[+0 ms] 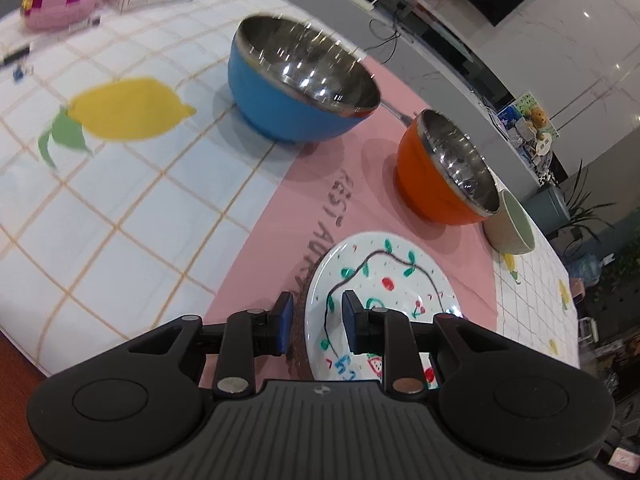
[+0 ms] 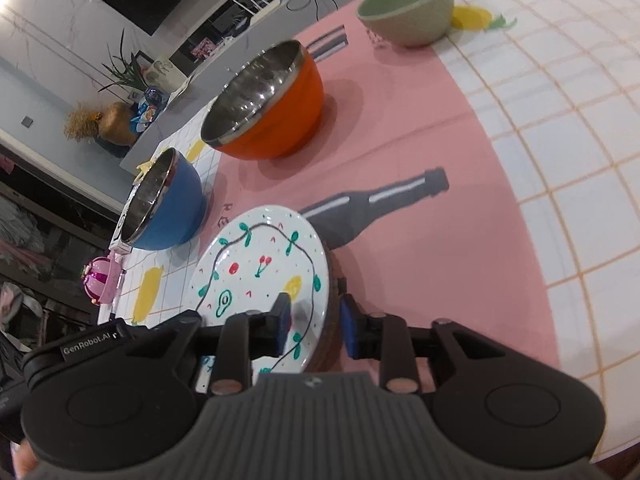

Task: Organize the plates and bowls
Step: 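Move both grippers toward the rim of the orange steel bowl, then close both grippers on the orange bowl rim from opposite sides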

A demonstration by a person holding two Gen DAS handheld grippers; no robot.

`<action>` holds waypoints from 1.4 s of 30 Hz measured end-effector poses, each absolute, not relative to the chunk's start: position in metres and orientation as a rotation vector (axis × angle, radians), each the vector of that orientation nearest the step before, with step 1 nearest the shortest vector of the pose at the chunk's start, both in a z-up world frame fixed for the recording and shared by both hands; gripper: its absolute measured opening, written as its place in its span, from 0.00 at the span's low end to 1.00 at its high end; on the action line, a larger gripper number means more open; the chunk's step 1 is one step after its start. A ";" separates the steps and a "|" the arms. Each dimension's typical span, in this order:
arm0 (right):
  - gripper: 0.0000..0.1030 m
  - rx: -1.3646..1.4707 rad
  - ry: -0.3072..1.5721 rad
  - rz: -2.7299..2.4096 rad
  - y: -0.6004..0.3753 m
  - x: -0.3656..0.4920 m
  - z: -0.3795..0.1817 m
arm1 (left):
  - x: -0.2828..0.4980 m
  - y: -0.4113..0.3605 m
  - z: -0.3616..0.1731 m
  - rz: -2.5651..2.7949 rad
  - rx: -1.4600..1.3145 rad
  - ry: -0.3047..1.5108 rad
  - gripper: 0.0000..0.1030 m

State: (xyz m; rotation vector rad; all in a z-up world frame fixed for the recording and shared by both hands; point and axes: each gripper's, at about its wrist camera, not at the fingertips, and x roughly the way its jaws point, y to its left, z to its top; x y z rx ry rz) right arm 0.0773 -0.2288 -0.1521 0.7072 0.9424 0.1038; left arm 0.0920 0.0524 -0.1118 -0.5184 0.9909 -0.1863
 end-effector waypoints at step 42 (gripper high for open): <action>0.56 0.442 0.883 -0.058 -0.250 0.231 -0.100 | 0.231 -0.047 -0.049 -0.208 -0.182 0.868 0.64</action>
